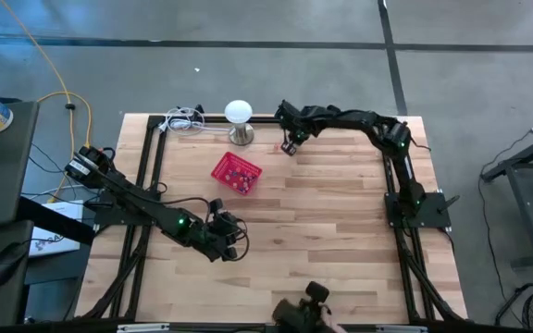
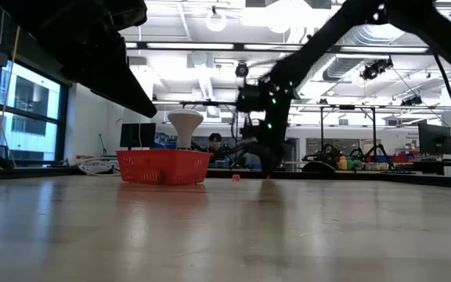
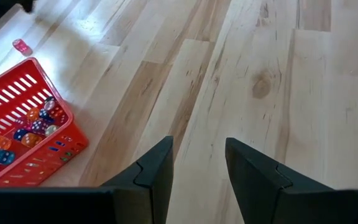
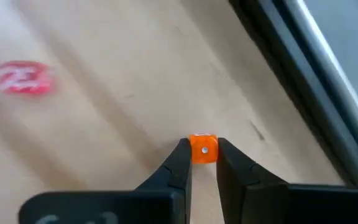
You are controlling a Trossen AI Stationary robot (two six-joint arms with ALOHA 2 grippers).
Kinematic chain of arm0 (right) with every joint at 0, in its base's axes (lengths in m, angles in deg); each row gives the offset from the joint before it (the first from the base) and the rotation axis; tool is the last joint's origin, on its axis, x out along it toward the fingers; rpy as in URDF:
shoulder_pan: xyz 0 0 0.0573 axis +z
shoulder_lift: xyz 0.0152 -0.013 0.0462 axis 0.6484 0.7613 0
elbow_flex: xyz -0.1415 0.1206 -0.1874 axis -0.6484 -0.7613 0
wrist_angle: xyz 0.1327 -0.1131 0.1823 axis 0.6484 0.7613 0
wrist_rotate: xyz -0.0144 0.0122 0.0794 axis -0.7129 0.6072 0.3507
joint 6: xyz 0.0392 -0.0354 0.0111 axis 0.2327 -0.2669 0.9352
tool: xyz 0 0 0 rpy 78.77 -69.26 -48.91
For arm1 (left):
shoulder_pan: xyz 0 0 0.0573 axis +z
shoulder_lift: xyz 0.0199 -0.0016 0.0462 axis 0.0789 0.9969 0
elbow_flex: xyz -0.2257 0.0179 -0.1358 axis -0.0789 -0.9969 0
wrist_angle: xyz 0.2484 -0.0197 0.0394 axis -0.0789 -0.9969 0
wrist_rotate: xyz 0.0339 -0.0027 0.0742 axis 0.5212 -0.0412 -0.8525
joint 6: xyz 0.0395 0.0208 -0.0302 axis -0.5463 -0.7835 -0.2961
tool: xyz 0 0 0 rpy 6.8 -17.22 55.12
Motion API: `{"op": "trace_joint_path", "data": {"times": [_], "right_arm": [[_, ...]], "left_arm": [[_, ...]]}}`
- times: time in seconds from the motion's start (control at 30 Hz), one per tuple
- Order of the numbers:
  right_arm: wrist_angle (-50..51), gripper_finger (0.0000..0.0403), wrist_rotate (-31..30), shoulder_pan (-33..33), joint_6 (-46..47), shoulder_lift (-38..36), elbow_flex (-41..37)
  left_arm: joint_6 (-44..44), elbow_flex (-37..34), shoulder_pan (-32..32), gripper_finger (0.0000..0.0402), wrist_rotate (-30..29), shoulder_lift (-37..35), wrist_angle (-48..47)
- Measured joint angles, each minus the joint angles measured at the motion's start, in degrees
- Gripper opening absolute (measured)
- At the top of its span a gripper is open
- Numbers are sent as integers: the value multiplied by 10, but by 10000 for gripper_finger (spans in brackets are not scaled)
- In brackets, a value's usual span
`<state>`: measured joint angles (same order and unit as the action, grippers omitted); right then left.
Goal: Pick & Place Dice
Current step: Put the orange die into the red basket
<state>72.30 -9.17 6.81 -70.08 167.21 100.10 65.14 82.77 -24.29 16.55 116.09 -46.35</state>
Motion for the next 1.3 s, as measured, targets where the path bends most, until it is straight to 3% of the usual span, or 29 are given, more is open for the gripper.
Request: {"op": "trace_joint_path", "data": {"times": [0.07,0.37,0.63,0.8,1.0,1.3], "right_arm": [[-1,29,-28,23,-14,-17,2],[6,29,-22,142,-27,-89,3],[-103,29,63,234,-45,-88,5],[-172,30,73,267,-57,-58,4],[-180,94,57,277,-108,-30,4],[-202,190,34,275,-99,-33,5]], "left_arm": [[0,0,0,139,1,0,0],[0,0,-16,139,0,0,-2],[0,0,-21,139,-1,0,1],[14,0,-22,139,0,0,1],[15,0,-35,139,5,0,2],[15,0,-45,139,5,0,2]]}}
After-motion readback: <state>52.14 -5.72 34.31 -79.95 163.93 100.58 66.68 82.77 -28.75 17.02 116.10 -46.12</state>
